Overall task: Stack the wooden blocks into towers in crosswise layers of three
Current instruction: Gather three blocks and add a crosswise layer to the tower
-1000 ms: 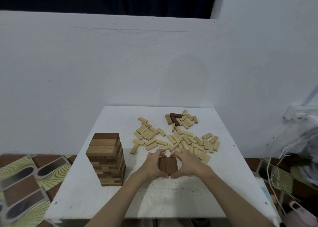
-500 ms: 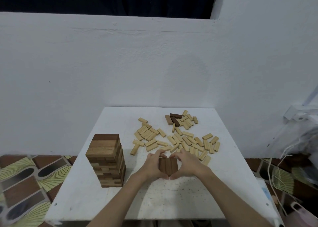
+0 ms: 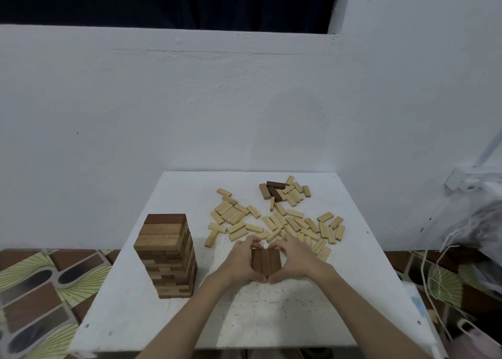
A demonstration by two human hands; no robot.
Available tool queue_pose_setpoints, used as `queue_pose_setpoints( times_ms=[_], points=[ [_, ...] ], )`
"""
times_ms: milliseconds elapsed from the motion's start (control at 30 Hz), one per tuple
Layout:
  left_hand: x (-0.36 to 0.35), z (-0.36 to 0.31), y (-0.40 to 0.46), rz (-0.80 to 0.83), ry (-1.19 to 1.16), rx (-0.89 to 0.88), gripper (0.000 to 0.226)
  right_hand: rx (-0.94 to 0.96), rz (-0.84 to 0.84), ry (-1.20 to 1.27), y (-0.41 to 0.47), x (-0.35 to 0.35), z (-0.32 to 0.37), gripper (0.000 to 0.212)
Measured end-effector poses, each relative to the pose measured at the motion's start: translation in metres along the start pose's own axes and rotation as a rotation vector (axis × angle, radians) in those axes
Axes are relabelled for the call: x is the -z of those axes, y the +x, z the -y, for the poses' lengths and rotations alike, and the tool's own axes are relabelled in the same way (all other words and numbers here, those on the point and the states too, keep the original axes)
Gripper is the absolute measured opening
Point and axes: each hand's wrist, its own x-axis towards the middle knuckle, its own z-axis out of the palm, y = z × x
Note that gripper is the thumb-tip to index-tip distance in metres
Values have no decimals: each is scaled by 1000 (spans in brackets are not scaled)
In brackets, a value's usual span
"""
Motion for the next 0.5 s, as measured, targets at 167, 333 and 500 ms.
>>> queue_pose_setpoints(
  times_ms=[167,333,500],
  points=[
    [10,-21,1,-18,-36,-33,94,24,-27,51,-5,24,2,82],
    [22,-49,2,-5,-12,-93,94,60,-45,10,-15,56,8,77],
    [45,-81,-3,3,34,-148,94,69,-103,47,-28,84,16,74]
  ],
)
